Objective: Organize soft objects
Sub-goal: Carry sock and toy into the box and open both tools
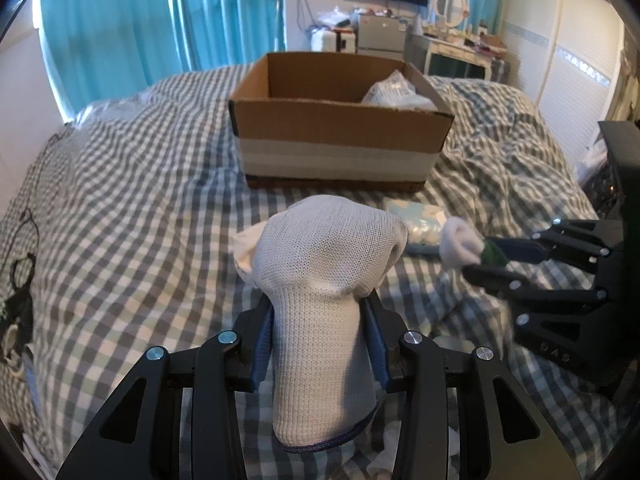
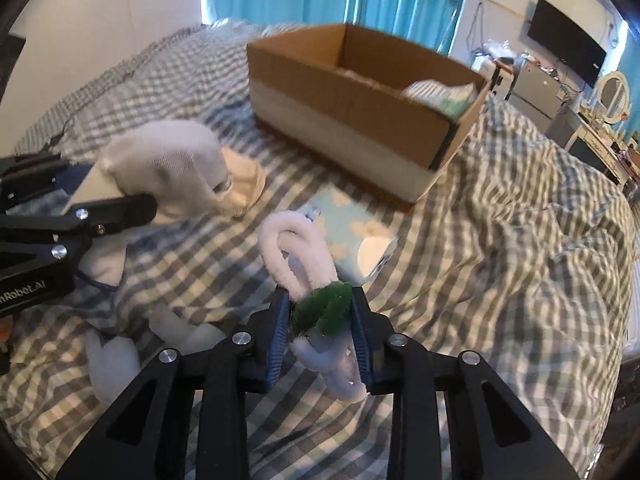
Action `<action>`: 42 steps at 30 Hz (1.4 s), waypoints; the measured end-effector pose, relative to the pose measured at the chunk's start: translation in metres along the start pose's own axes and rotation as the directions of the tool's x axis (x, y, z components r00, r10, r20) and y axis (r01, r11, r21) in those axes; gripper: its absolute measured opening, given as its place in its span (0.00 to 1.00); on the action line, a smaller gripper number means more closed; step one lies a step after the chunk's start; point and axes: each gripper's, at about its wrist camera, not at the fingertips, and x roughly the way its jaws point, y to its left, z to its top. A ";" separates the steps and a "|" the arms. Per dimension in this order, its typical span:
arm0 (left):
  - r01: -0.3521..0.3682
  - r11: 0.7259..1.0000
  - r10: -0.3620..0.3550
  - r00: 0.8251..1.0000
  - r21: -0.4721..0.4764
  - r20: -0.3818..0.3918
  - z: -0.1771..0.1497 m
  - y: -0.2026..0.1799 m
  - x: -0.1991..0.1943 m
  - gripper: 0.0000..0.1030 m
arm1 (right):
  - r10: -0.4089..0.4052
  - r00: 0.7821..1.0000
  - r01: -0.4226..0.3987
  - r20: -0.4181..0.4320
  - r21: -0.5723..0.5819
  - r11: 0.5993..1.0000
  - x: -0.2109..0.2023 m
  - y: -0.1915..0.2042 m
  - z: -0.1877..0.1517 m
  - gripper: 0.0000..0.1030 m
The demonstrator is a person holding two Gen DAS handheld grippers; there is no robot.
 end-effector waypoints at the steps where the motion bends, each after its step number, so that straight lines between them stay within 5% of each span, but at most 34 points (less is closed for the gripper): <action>1: -0.001 1.000 0.001 1.000 0.002 0.004 0.001 -0.001 -0.002 0.38 | 0.000 1.000 0.000 0.007 0.007 1.000 -0.004 -0.001 0.002 0.28; 8: 0.005 1.000 -0.005 0.998 0.013 0.058 0.022 -0.005 -0.019 0.38 | -0.020 0.993 0.016 0.118 0.029 0.999 -0.054 -0.024 0.033 0.28; 19: 0.015 1.000 -0.016 0.982 0.006 0.191 0.117 0.007 -0.026 0.38 | -0.087 0.958 0.085 0.272 0.020 0.996 -0.097 -0.056 0.119 0.28; 28: -0.021 1.000 0.022 0.984 -0.006 0.175 0.192 0.019 0.033 0.39 | -0.094 0.955 0.093 0.283 0.015 0.996 -0.069 -0.080 0.169 0.28; 31: -0.006 1.000 0.006 0.988 -0.003 0.157 0.200 0.019 0.054 0.46 | -0.086 0.956 0.086 0.280 0.014 0.996 -0.054 -0.087 0.181 0.28; 35: 0.003 0.999 -0.009 0.986 0.037 0.168 0.203 0.016 0.069 0.68 | -0.080 0.962 0.086 0.262 -0.013 0.996 -0.032 -0.091 0.191 0.29; 38: -0.058 0.997 0.048 0.983 0.049 0.179 0.204 0.019 0.075 0.69 | -0.081 0.965 0.090 0.250 -0.026 0.996 -0.015 -0.092 0.196 0.29; 42: -0.050 0.999 0.049 0.984 0.000 0.170 0.206 0.035 0.076 0.69 | -0.065 0.970 0.070 0.236 -0.014 0.997 0.006 -0.096 0.207 0.29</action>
